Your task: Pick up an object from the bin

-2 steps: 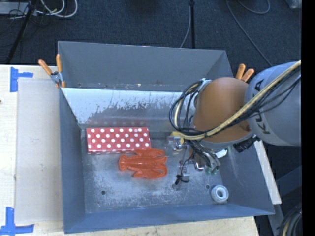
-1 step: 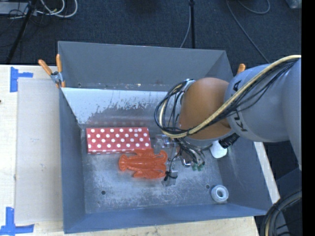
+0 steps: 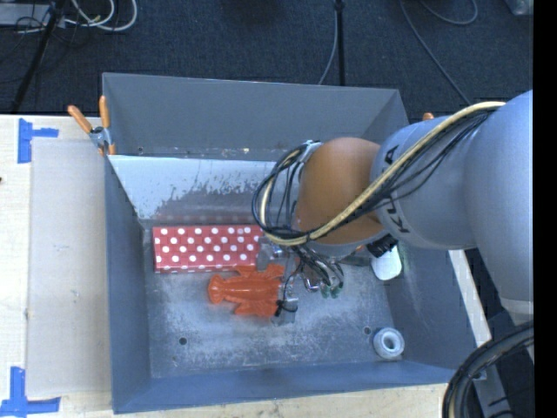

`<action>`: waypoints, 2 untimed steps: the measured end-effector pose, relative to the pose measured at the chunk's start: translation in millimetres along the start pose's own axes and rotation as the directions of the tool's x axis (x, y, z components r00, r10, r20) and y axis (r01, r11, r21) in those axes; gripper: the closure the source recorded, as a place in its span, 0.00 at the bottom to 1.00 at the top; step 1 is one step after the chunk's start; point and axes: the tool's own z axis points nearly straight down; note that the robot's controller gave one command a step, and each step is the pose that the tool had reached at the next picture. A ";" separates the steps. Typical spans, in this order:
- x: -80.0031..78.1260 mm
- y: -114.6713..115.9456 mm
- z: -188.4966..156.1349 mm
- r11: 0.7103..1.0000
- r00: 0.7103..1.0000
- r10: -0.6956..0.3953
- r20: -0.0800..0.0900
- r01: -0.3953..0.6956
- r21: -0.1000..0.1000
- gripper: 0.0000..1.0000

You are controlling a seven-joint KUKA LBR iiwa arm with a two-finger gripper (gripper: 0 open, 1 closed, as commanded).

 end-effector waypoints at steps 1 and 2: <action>23.2 -29.0 27.0 0.992 0.992 -0.126 0.001 0.126 -0.002 1.00; 23.2 -29.0 27.0 0.992 0.992 -0.125 0.001 0.125 -0.002 1.00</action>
Offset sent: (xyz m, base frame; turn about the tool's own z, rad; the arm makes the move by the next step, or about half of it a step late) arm 0.0000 0.0000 0.0000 0.0000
